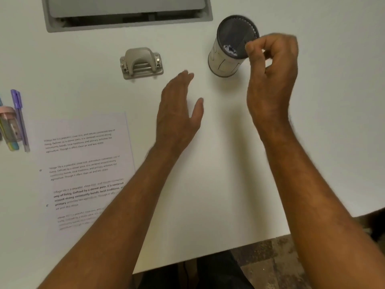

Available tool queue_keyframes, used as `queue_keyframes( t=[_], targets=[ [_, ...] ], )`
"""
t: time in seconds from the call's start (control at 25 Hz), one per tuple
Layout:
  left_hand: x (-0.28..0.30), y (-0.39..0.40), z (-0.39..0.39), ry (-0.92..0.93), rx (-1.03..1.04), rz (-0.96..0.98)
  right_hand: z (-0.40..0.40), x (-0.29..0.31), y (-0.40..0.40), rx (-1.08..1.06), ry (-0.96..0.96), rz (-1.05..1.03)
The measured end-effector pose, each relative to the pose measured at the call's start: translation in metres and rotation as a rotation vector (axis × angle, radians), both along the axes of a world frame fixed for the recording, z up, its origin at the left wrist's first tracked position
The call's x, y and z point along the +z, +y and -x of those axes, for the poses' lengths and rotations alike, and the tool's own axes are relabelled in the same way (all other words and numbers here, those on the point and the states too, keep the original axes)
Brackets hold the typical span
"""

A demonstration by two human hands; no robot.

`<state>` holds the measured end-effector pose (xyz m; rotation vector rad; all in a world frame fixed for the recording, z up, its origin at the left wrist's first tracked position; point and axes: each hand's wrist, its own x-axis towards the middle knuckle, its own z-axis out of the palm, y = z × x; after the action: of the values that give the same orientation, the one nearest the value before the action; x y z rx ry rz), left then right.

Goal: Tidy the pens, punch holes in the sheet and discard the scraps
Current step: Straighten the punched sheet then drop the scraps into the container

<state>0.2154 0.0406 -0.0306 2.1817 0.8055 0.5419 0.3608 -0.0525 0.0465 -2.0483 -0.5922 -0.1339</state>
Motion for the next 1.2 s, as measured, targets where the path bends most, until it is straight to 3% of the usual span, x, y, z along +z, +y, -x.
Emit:
queue_keyframes(
  t=[0.2,0.36,0.48,0.68,0.84,0.96,1.08,1.2],
  targets=[
    [0.017,0.020,-0.075,0.022,-0.001,0.181,-0.057,0.000,0.024,0.015,-0.154,0.391],
    [0.015,0.027,-0.097,0.010,-0.024,0.200,-0.073,-0.002,0.029,0.104,-0.127,0.589],
    [0.012,0.026,-0.102,0.017,-0.032,0.201,-0.075,-0.004,0.030,0.117,-0.121,0.581],
    [0.012,0.026,-0.093,0.033,-0.023,0.183,-0.070,-0.001,0.026,0.192,-0.073,0.400],
    [0.010,0.025,-0.050,0.058,0.052,0.104,-0.042,0.010,0.017,0.193,-0.110,0.220],
    [0.002,0.014,0.004,0.078,0.099,-0.005,0.004,0.002,0.002,0.178,0.006,0.099],
    [-0.013,-0.002,0.057,0.136,0.082,-0.072,0.063,-0.030,-0.022,0.224,0.158,0.151],
    [-0.025,-0.016,0.090,0.272,0.022,-0.113,0.115,-0.064,-0.050,0.249,0.213,0.349]
  ],
)
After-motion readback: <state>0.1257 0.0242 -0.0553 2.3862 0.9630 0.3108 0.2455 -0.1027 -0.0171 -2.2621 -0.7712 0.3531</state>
